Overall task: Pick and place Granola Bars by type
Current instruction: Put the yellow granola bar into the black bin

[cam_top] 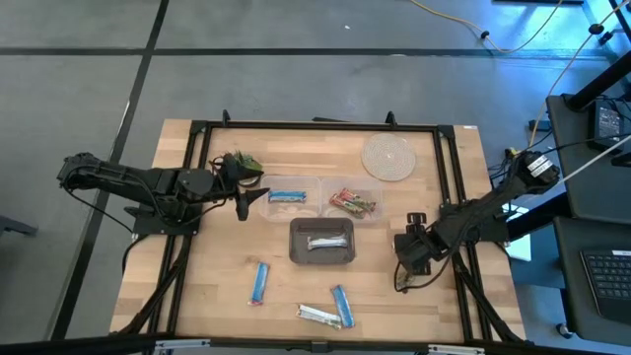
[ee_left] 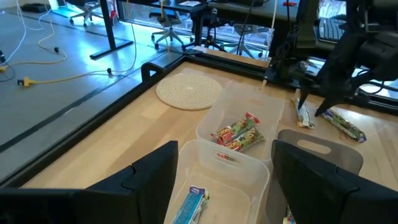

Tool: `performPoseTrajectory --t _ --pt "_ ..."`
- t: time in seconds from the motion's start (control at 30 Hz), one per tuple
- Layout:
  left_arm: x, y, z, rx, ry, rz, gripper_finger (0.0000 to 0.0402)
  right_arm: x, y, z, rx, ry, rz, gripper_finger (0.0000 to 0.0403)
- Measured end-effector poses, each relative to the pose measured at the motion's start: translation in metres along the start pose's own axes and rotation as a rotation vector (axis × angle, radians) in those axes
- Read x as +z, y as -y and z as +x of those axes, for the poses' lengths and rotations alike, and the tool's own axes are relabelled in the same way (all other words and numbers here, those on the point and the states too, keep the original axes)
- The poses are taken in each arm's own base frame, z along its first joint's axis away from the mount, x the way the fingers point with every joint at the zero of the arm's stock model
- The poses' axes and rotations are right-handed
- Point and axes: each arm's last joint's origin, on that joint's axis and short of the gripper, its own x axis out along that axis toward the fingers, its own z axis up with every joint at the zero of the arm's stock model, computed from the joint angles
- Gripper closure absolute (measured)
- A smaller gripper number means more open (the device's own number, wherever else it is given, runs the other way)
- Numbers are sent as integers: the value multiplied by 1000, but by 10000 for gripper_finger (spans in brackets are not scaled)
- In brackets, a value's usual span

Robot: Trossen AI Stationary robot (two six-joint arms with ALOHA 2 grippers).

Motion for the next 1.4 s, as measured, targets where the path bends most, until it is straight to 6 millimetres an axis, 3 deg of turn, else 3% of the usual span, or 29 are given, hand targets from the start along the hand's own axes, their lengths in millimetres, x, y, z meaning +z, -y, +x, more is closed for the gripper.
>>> performPoseTrajectory --t 0.27,0.73,1.13,1.4 --pt "0 0 0 0 0 0 150 -5 4 17 31 48 37 182" --pt "0 0 0 0 0 0 151 -3 3 17 35 60 133 187" --pt "0 0 0 0 -1 -24 150 -2 1 17 76 50 115 301" --pt "0 0 0 0 -1 -24 151 5 -3 10 119 63 148 324"
